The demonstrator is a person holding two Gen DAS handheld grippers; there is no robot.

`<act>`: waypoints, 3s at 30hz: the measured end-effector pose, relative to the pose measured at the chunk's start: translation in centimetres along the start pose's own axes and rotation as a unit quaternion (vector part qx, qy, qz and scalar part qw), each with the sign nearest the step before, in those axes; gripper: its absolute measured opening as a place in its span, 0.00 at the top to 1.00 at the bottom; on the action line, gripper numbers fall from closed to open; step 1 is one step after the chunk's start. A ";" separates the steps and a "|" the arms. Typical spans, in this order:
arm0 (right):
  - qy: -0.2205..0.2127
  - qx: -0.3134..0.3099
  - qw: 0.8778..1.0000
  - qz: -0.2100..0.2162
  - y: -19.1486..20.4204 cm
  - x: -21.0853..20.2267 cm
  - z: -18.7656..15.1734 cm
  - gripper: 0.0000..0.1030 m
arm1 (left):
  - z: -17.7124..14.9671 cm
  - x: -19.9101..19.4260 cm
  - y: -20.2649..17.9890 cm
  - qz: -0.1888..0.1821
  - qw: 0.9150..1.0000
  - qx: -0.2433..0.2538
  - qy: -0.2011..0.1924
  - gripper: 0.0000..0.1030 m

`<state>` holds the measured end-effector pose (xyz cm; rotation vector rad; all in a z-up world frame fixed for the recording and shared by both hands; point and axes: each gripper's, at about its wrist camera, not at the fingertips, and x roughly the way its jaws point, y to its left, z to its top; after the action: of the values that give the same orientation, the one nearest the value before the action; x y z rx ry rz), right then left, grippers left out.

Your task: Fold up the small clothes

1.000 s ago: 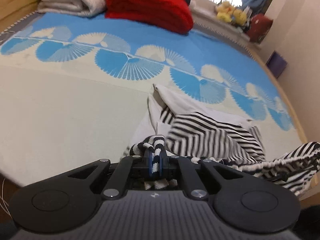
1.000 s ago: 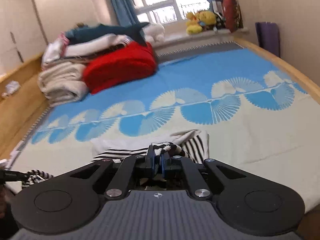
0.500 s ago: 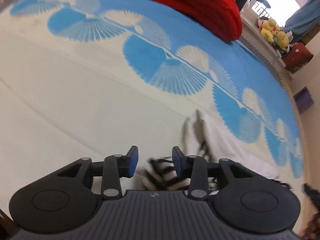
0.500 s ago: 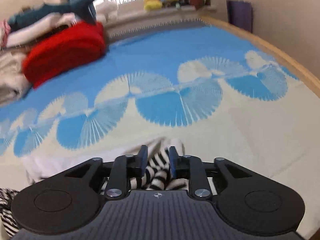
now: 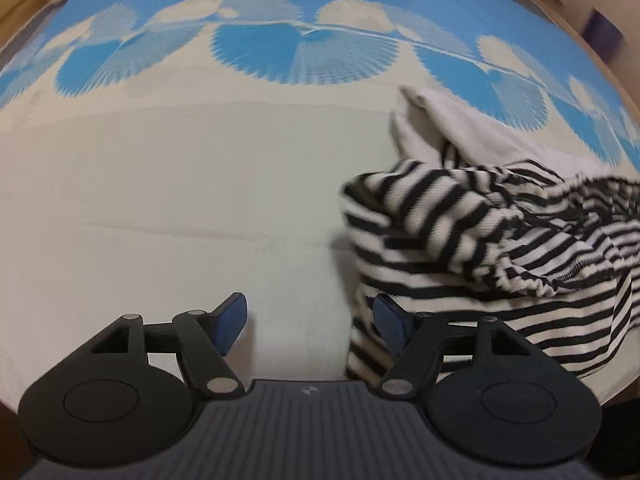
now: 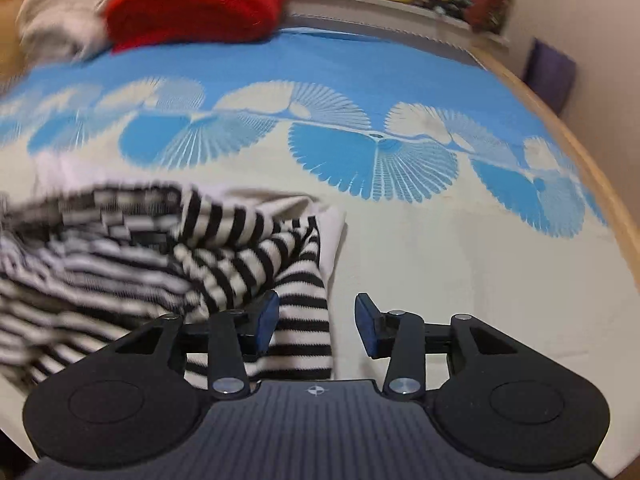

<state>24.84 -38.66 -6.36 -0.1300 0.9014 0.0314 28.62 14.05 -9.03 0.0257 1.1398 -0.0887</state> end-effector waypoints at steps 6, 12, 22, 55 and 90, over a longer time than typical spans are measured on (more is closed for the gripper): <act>-0.027 -0.119 0.992 -0.044 2.8 1.8 -0.9 0.56 | 1.8 1.4 -3.7 0.032 0.998 0.039 -0.029 0.26; -0.066 -0.205 0.975 -0.044 6.2 3.7 0.0 0.51 | 5.5 2.5 -5.2 0.020 0.998 0.031 -0.056 0.26; -0.039 -0.092 0.995 0.021 4.4 8.1 4.1 0.50 | 9.6 5.5 -5.8 -0.017 0.999 0.025 -0.045 0.34; -0.106 0.188 0.976 0.024 -2.3 7.8 8.9 0.66 | 16.4 4.5 -3.3 -0.160 0.978 -0.081 -0.106 0.53; 0.002 0.198 0.980 -0.019 1.0 13.1 12.3 0.47 | 19.6 6.1 -8.4 -0.103 0.991 -0.059 -0.066 0.49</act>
<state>42.46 -36.44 -9.17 0.2245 0.8937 -0.1834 48.20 4.01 -6.14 -0.2013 1.0101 -0.2037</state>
